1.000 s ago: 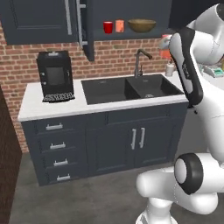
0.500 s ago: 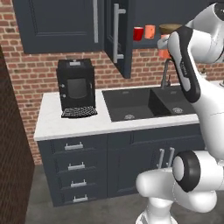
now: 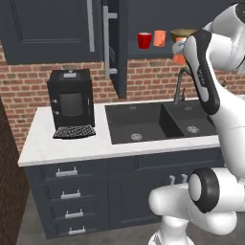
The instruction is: Gather all objects into one cabinet and sort the glasses and bowls to opposite sides.
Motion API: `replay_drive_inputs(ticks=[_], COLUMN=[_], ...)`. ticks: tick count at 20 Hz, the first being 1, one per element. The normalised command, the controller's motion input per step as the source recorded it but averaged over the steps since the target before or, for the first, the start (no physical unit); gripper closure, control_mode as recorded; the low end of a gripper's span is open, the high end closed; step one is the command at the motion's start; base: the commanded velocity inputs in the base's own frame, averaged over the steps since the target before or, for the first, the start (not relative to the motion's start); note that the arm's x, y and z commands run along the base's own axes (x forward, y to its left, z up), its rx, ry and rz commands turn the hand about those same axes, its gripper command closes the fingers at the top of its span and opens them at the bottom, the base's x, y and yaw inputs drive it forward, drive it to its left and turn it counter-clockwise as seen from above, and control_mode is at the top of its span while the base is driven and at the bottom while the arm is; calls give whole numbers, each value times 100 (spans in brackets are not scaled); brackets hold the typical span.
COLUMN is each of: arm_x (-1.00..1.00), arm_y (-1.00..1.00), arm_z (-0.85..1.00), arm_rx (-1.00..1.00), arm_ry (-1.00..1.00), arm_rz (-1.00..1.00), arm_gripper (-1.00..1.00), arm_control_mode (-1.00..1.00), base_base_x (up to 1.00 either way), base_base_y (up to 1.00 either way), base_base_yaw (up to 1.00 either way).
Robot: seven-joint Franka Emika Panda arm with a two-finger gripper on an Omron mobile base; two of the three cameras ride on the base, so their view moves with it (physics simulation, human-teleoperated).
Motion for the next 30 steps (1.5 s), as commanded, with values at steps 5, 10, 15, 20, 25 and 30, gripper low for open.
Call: replay_drive_inputs(ticks=[5,10,15,20,25,30], arm_x=[0,0,0,0,0,0], arm_y=[0,0,0,0,0,0], arm_z=[0,0,0,0,0,0], arm_rx=[0,0,0,0,0,0], arm_ry=[0,0,0,0,0,0], arm_rz=[0,0,0,0,0,0], arm_gripper=[100,100,100,100,100,100], arm_control_mode=[100,100,100,100,100,100], base_base_x=[56,27,100,71,0,58], base_base_y=[-47,0,-7,-20,0,-5], base_base_yaw=[9,0,2,6,0,0])
